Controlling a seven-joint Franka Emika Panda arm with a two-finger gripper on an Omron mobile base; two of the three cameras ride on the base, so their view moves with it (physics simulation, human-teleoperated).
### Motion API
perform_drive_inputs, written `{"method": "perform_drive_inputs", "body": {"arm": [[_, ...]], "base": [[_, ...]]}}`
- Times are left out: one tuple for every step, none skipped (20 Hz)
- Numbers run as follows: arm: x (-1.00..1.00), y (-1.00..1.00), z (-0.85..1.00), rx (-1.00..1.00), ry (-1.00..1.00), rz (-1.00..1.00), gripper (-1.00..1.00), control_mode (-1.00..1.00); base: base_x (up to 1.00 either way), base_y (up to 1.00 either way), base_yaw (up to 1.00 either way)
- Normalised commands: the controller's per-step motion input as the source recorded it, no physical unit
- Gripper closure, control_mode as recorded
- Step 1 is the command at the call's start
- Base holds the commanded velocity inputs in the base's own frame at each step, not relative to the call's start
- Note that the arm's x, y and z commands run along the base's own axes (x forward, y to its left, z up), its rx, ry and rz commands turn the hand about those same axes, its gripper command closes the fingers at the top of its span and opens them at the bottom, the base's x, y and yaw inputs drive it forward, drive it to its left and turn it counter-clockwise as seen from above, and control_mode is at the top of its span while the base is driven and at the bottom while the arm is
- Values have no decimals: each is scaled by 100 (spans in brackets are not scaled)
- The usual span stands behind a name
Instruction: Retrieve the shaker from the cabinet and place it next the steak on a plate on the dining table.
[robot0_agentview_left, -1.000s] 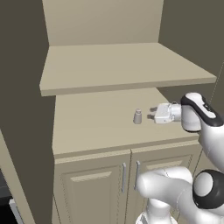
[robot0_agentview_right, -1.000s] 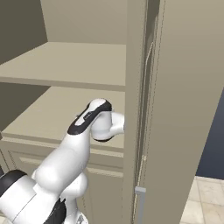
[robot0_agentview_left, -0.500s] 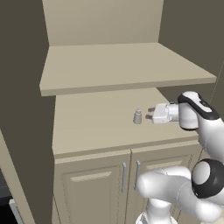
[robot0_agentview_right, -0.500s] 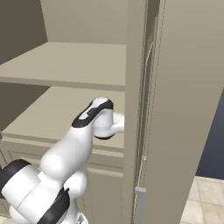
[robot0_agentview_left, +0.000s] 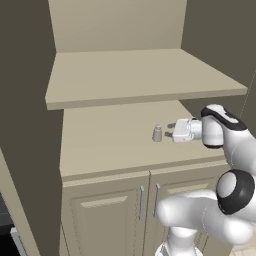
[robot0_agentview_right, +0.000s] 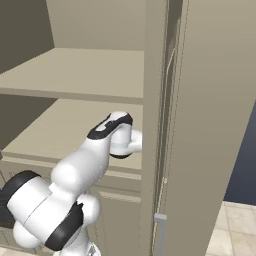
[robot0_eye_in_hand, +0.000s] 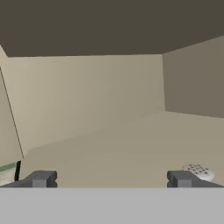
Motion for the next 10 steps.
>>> {"method": "perform_drive_inputs", "body": {"arm": [[9,0,-4,0,-6,0,-100,-100],[9,0,-4,0,-5,0,-100,-100],[9,0,-5,0,-5,0,-100,-100],[10,0,-6,0,-4,0,-100,-100],[14,0,-7,0,-4,0,-100,-100],[21,0,-8,0,-2,-2,-100,-100],[20,0,-7,0,-3,-3,-100,-100],[24,0,-7,0,-3,-3,-100,-100],[23,0,-8,0,-2,-3,-100,-100],[21,0,-8,0,-2,-3,-100,-100]], "base": [[0,0,0],[0,0,0],[0,0,0],[0,0,0],[0,0,0],[0,0,0],[0,0,0],[0,0,0],[0,0,0],[0,0,0]]}}
